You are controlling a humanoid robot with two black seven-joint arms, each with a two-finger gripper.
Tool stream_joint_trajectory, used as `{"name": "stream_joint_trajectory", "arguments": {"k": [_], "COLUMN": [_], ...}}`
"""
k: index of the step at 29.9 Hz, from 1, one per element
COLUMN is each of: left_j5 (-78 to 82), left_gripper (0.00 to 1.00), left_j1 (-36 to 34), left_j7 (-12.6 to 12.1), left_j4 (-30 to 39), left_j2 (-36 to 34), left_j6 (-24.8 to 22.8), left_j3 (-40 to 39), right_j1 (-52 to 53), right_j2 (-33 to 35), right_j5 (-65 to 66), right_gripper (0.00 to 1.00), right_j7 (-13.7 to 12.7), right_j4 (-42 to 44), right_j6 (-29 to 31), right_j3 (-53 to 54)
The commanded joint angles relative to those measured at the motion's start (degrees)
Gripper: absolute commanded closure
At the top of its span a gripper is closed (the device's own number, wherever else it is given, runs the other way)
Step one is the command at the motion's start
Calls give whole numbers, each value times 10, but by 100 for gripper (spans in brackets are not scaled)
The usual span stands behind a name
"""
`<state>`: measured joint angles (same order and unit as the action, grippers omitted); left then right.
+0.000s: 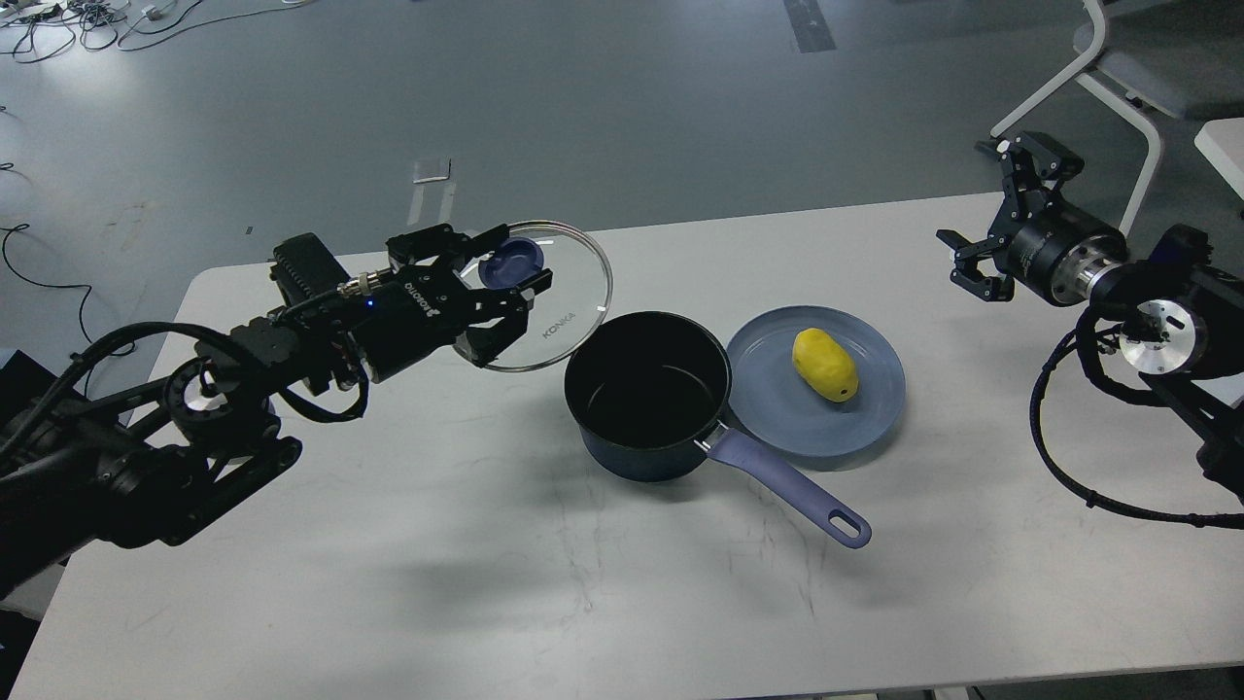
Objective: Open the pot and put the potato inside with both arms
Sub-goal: 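Lift the glass lid off the pot and lower it onto the table, then open the left gripper and raise it away from the lid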
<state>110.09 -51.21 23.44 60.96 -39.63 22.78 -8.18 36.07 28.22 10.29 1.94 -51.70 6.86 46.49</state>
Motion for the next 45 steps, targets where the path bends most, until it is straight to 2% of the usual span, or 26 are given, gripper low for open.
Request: {"name": "stream_joint_trajectory", "arguments": {"k": [1,9,16,22,29,32,34,38,41,42,43,45], "left_j5": [-1,-1,-15,-19,-23,-23,-43,-94,-133,-156,-156,-231], "left_gripper": [58,58,58,57,55,43,2,2,2,2,2,2], "left_j1": [35,98,144,163,163,162,160,160,154,150,150,140], "left_j7": [12,13,21,27,26,26,27,36,46,46,46,46], "left_j4": [-1,-37,-101,-159,-169,-169,-169,-168,-131,-95,-95,-22], "left_j2": [-28,-30,-2,39,53,54,53,53,43,30,30,-13], "left_j6": [10,25,52,52,52,52,52,52,52,31,31,-22], "left_j3": [1,1,2,2,2,2,2,3,1,1,1,-7], "right_j1": [1,2,8,8,8,8,7,7,7,8,8,9], "right_j2": [0,0,0,1,1,1,1,1,0,0,0,2], "right_j5": [1,3,3,3,3,3,3,3,3,3,3,5], "right_gripper": [0,0,0,0,0,0,0,0,0,0,0,0], "right_j7": [0,0,0,0,0,0,0,0,0,0,0,0], "right_j4": [0,0,0,0,0,0,0,0,0,0,0,-2], "right_j6": [0,0,0,0,0,0,0,0,0,0,0,3], "right_j3": [0,-1,-22,-22,-23,-23,-23,-23,-24,-24,-24,-29]}}
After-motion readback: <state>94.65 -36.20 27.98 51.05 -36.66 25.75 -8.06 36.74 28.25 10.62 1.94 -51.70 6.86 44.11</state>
